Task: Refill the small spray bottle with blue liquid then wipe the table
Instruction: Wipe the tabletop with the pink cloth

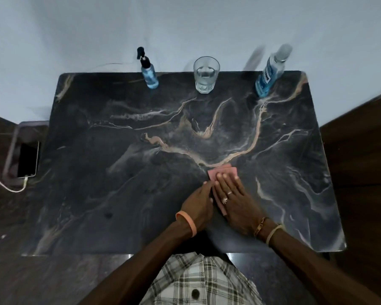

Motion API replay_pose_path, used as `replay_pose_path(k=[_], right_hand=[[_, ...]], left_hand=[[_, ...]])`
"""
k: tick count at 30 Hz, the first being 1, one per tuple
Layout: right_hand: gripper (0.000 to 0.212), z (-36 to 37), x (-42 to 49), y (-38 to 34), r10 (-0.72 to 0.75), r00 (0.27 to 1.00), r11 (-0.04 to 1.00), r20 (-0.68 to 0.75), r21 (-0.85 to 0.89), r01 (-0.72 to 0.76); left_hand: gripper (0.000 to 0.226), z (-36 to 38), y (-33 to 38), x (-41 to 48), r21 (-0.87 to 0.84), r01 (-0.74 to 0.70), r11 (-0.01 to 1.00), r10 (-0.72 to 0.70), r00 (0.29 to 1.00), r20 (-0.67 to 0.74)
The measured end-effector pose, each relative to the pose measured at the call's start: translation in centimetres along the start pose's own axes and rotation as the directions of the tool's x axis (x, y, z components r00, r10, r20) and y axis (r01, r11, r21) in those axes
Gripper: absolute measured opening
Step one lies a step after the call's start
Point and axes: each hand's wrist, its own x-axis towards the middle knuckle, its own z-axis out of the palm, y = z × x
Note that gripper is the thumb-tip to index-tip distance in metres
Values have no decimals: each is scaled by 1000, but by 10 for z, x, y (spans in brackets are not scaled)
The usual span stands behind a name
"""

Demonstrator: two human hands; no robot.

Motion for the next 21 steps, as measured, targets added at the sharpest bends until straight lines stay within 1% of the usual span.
replay_pose_path(k=[1, 2, 3, 4, 5, 6, 7, 8, 9, 10, 12, 14, 16, 17, 18, 19, 20, 21], right_hand=[[66, -6, 8, 12, -26, 1000, 999, 6, -20, 26], [61, -15, 20, 26, -13, 1000, 1000, -22, -26, 12], [56, -25, 30, 40, 63, 997, 998, -45, -5, -64], [54, -33, 36, 56, 178, 982, 984, -68, 19, -177], [55, -38, 39, 68, 311, 949, 950, -51, 36, -310], [57, -40, 36, 74, 447, 894, 893, -4, 50, -447], [59, -41, 30, 74, 551, 834, 831, 38, 73, -552], [61, -39, 21, 69, 616, 785, 779, 62, 99, -619], [61, -35, 8, 58, 632, 771, 763, 76, 118, -636], [61, -28, -6, 42, 596, 800, 791, 70, 121, -600], [58, -10, -35, -3, 428, 902, 894, 63, 120, -432], [53, 1, -55, -32, 220, 974, 963, 59, 148, -226], [51, -1, -53, -13, 40, 997, 992, 72, 117, -49], [51, -5, -48, 10, 17, 998, 998, 60, 58, -21], [51, -8, -42, 37, 62, 998, 998, 32, -11, -62], [52, -13, -39, 68, 180, 984, 983, 14, -27, -180], [54, -17, -42, 97, 323, 946, 946, -19, -13, -323], [58, -20, -49, 121, 457, 889, 889, -7, 23, -457]], left_hand=[[59, -1, -2, -1, -13, 8, 1000, -9, 1000, -22], [60, -1, -5, -1, 7, 1, 1000, -1, 1000, -19], [61, 1, -8, -2, 40, -25, 999, 25, 1000, -2], [61, 2, -11, -2, 74, -58, 996, 56, 998, 16], [61, 3, -13, -1, 100, -82, 992, 79, 996, 34], [60, 4, -14, 0, 112, -95, 989, 90, 995, 47], [59, 3, -14, 1, 118, -94, 988, 88, 995, 53], [59, 1, -14, 3, 116, -90, 989, 84, 995, 57], [58, 0, -14, 4, 106, -84, 991, 79, 995, 58], [57, -2, -14, 5, 92, -80, 993, 75, 996, 55], [55, -3, -14, 7, 73, -71, 995, 68, 996, 51], [55, -2, -13, 9, 74, -58, 996, 55, 998, 42], [56, -2, -12, 8, 88, -56, 995, 52, 998, 47], [56, -2, -11, 8, 92, -59, 994, 54, 997, 51], [55, -2, -11, 8, 96, -64, 993, 59, 997, 58], [55, -2, -11, 8, 102, -67, 993, 60, 996, 67], [55, -4, -11, 8, 106, -65, 992, 57, 995, 77], [56, -5, -11, 8, 106, -60, 992, 51, 995, 87]])
